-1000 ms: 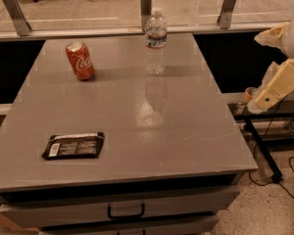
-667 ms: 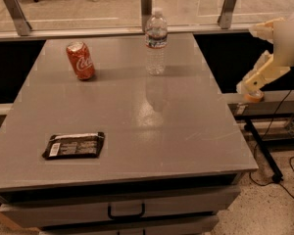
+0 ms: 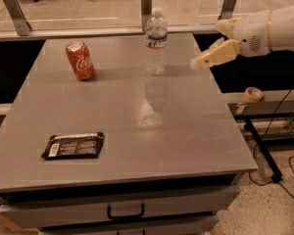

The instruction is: Move water bottle near rxbar chocolate

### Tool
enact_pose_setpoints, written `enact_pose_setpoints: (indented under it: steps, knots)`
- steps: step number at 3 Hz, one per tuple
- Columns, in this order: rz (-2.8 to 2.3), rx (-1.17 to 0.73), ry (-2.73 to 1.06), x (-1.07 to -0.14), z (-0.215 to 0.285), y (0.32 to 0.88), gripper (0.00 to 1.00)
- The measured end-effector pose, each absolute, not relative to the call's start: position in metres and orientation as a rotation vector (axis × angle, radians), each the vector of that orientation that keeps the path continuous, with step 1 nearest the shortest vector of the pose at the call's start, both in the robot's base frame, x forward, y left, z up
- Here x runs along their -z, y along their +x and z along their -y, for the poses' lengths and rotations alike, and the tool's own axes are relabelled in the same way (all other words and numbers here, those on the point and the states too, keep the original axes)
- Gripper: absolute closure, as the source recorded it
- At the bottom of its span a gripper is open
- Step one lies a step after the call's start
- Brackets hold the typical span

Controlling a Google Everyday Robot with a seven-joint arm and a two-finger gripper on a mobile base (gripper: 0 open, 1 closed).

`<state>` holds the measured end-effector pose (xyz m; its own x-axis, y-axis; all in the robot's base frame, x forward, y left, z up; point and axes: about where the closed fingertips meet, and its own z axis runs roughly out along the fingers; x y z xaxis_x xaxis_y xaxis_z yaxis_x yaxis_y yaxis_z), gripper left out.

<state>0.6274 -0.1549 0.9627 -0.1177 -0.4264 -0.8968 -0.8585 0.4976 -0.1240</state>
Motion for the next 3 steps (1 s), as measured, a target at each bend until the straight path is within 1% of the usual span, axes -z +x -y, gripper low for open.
enact_pose_setpoints:
  steps: [1, 2, 3]
  knots:
    - [-1.729, -0.531, -1.08, -0.965, 0.151, 0.633, 0.0]
    - [-1.714, -0.577, -1.034, -0.956, 0.133, 0.629, 0.0]
    - [-1.662, -0.597, -0.914, -0.955, 0.103, 0.659, 0.0]
